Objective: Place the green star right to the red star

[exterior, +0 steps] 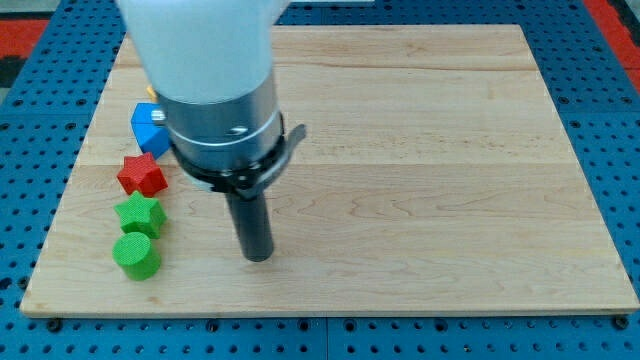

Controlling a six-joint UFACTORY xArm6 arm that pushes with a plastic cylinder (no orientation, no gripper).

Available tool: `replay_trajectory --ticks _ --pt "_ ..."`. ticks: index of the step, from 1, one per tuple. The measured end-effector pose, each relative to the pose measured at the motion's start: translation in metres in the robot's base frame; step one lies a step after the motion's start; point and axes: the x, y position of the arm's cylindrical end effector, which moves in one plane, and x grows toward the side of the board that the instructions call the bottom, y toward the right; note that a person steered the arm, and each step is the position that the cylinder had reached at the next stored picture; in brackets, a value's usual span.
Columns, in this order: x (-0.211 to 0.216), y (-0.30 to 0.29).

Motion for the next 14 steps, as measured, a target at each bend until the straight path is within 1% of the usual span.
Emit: replay_trajectory --ticks 1,2,3,4,5,7,8,9,10,11,12,13,14 --pt "0.006 0.042" --pt "0.006 0.045" --pt "0.005 0.061" --pt "-0.005 0.051" --pt "0.058 0.014" --pt "0.050 -0.188" --pt "0.013 -0.184" --pt "-0.006 -0.136" --pt "-0.044 -0.091" --pt "-0.062 -0.082" --pt "-0.045 -0.077" --pt "-0.036 -0.079" --pt "-0.059 -0.083"
